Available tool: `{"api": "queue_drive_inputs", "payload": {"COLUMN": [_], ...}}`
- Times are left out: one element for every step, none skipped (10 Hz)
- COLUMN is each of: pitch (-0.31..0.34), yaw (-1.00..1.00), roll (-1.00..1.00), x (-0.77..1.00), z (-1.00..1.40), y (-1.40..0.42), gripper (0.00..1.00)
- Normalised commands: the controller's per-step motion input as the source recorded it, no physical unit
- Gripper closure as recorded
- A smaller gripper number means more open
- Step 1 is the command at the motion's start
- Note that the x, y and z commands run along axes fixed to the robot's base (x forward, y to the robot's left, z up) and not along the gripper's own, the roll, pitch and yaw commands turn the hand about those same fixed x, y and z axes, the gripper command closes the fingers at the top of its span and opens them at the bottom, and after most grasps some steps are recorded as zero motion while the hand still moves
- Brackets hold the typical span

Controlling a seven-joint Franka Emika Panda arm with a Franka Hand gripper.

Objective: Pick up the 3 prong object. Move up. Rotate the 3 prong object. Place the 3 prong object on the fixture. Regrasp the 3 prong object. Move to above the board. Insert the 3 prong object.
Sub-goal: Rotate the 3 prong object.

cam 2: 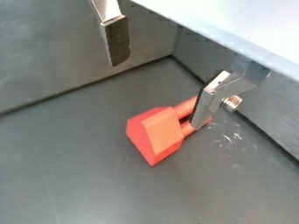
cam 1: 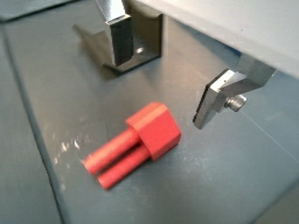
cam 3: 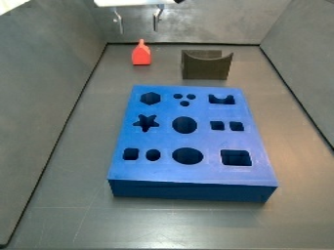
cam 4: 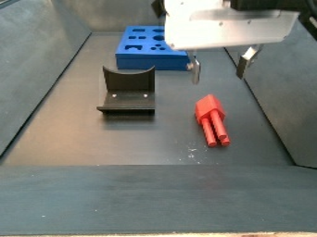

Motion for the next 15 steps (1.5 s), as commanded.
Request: {"api": "queue_drive_inputs", "payload": {"pitch": [-0.004,-0.005,-0.006,-0.006,-0.006,-0.007,-0.007,-0.007,-0.008,-0.008,-0.008,-0.008,-0.009,-0.009,-0.009], "yaw": [1.00,1.00,1.00,1.00,1.00,1.00,1.00,1.00,1.00,1.00,1.00,1.00,1.00,1.00,1.00], "roll": [0.00,0.00,0.00,0.00,0.00,0.00,0.00,0.00,0.00,0.00,0.00,0.00,0.00,0.00,0.00], "x": [0.05,0.04,0.04,0.04,0.04,0.04,0.04,0.04,0.04,0.05,0.05,0.05,0.05,0.05,0.05], "z": [-0.14,-0.07,-0.05,-0.05,-0.05,-0.04,-0.04,-0.04,-0.04,-0.04,-0.03,-0.03,-0.03,-0.03,-0.03], "y": [0.00,0.00,0.00,0.00,0.00,0.00,0.00,0.00,0.00,0.00,0.00,0.00,0.00,0.00,0.00], "gripper": [0.00,0.00,0.00,0.00,0.00,0.00,0.00,0.00,0.00,0.00,0.00,0.00,0.00,0.00,0.00]}}
